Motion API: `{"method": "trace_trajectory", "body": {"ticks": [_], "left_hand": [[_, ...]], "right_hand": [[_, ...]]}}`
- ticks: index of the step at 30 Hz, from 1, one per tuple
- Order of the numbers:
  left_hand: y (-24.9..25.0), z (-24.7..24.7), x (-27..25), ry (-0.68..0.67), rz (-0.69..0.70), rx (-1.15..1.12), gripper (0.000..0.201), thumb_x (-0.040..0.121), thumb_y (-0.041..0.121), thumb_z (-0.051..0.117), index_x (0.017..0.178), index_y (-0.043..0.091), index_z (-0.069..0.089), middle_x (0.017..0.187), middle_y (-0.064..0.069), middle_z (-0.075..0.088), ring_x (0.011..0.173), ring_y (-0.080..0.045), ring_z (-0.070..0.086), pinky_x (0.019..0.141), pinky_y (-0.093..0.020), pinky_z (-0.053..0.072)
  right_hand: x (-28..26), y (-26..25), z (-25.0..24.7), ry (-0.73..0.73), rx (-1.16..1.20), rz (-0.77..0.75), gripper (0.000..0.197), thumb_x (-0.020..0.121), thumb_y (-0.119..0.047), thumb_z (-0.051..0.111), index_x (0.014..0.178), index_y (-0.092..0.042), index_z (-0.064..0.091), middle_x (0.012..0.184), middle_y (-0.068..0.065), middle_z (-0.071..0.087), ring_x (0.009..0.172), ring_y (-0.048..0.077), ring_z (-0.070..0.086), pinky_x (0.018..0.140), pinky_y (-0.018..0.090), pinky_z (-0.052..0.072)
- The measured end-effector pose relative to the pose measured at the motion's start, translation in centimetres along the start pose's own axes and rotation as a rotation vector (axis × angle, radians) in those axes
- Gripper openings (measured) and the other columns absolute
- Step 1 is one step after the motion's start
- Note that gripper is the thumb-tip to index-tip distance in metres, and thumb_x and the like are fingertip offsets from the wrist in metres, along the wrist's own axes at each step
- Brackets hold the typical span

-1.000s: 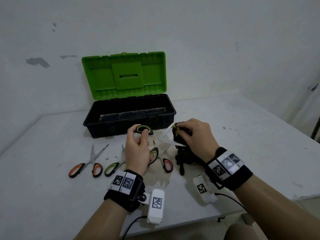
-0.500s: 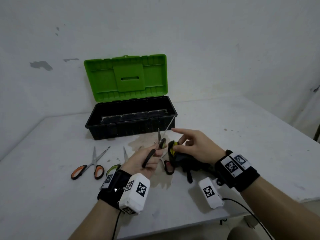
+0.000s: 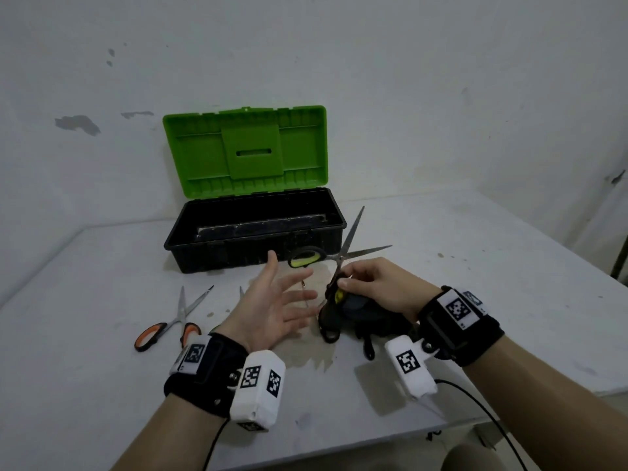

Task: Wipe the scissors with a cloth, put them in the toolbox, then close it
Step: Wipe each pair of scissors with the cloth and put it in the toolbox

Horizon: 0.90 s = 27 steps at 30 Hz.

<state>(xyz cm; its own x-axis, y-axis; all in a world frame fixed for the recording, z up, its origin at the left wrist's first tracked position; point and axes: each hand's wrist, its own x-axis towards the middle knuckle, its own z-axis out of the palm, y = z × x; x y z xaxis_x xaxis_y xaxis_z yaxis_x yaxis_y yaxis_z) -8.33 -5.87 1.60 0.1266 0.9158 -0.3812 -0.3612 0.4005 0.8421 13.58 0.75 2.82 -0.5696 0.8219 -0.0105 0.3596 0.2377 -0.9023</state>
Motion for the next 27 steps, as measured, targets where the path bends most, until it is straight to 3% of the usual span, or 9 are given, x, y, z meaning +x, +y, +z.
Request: {"method": "trace_trajectory", "body": {"ticks": [2, 5, 10, 13, 16, 20, 24, 27], "left_hand": [[-0.3, 0.9, -0.3, -0.008, 0.081, 0.028, 0.078, 0.084, 0.079, 0.036, 0.126, 0.022, 0.069, 0.123, -0.016, 0.068, 0.110, -0.034, 0.069, 0.094, -0.042, 0.053], [-0.7, 2.4, -0.4, 0.042, 0.150, 0.077, 0.056, 0.094, 0.063, 0.044, 0.121, 0.021, 0.069, 0.114, -0.011, 0.074, 0.106, -0.031, 0.071, 0.096, -0.043, 0.054], [-1.3, 2.7, 0.2, 0.135, 0.229, 0.111, 0.035, 0.096, 0.038, 0.061, 0.121, 0.014, 0.064, 0.105, -0.010, 0.076, 0.096, -0.029, 0.074, 0.090, -0.041, 0.057], [-1.0, 2.4, 0.1, 0.204, 0.305, 0.019, 0.023, 0.098, 0.030, 0.060, 0.113, 0.012, 0.065, 0.098, -0.013, 0.074, 0.090, -0.031, 0.075, 0.077, -0.037, 0.059], [-0.8, 1.9, 0.1, 0.224, 0.354, 0.064, 0.022, 0.101, 0.022, 0.057, 0.112, 0.006, 0.066, 0.096, -0.015, 0.073, 0.088, -0.030, 0.075, 0.071, -0.030, 0.061], [-1.2, 1.7, 0.3, 0.229, 0.392, 0.141, 0.021, 0.101, 0.016, 0.056, 0.113, 0.002, 0.065, 0.099, -0.021, 0.073, 0.089, -0.028, 0.076, 0.070, -0.023, 0.060], [-1.3, 1.9, 0.4, 0.225, 0.407, 0.185, 0.021, 0.101, 0.018, 0.056, 0.109, 0.003, 0.067, 0.089, -0.017, 0.071, 0.083, -0.024, 0.076, 0.067, -0.021, 0.059], [-1.5, 1.7, 0.8, 0.291, 0.406, 0.160, 0.021, 0.101, 0.019, 0.056, 0.106, 0.002, 0.068, 0.087, -0.018, 0.071, 0.082, -0.025, 0.076, 0.068, -0.023, 0.060]], "right_hand": [[-0.1, 0.1, 0.6, -0.030, 0.195, 0.101, 0.024, 0.095, -0.022, 0.063, 0.104, -0.001, 0.069, 0.087, 0.011, 0.071, 0.080, 0.019, 0.064, 0.077, 0.031, 0.052], [0.1, 0.3, 1.2, -0.061, 0.268, 0.204, 0.031, 0.093, -0.021, 0.066, 0.101, 0.008, 0.066, 0.088, 0.017, 0.064, 0.081, 0.025, 0.058, 0.077, 0.035, 0.049], [-0.3, -0.3, 0.9, -0.119, 0.169, 0.298, 0.021, 0.090, -0.017, 0.068, 0.070, -0.014, 0.071, 0.071, 0.006, 0.066, 0.067, 0.018, 0.059, 0.068, 0.028, 0.050], [-0.5, -0.5, 0.4, -0.123, 0.134, 0.330, 0.014, 0.088, -0.019, 0.070, 0.076, -0.014, 0.075, 0.074, 0.007, 0.070, 0.069, 0.019, 0.063, 0.069, 0.029, 0.053], [-0.7, -0.6, 0.0, -0.115, 0.113, 0.328, 0.012, 0.086, -0.021, 0.074, 0.085, -0.009, 0.078, 0.081, 0.010, 0.073, 0.075, 0.021, 0.065, 0.076, 0.031, 0.055], [-1.0, -0.9, 0.0, -0.088, 0.020, 0.292, 0.014, 0.084, -0.028, 0.075, 0.076, -0.018, 0.077, 0.074, 0.000, 0.073, 0.070, 0.013, 0.065, 0.072, 0.024, 0.054], [-1.6, -0.3, 0.1, -0.085, -0.016, 0.255, 0.022, 0.083, -0.040, 0.075, 0.092, -0.020, 0.078, 0.089, 0.001, 0.077, 0.086, 0.018, 0.073, 0.086, 0.028, 0.057], [-2.6, -0.5, -0.7, -0.058, 0.019, 0.253, 0.029, 0.079, -0.046, 0.075, 0.090, -0.019, 0.077, 0.087, 0.003, 0.077, 0.082, 0.016, 0.073, 0.078, 0.026, 0.057]]}}
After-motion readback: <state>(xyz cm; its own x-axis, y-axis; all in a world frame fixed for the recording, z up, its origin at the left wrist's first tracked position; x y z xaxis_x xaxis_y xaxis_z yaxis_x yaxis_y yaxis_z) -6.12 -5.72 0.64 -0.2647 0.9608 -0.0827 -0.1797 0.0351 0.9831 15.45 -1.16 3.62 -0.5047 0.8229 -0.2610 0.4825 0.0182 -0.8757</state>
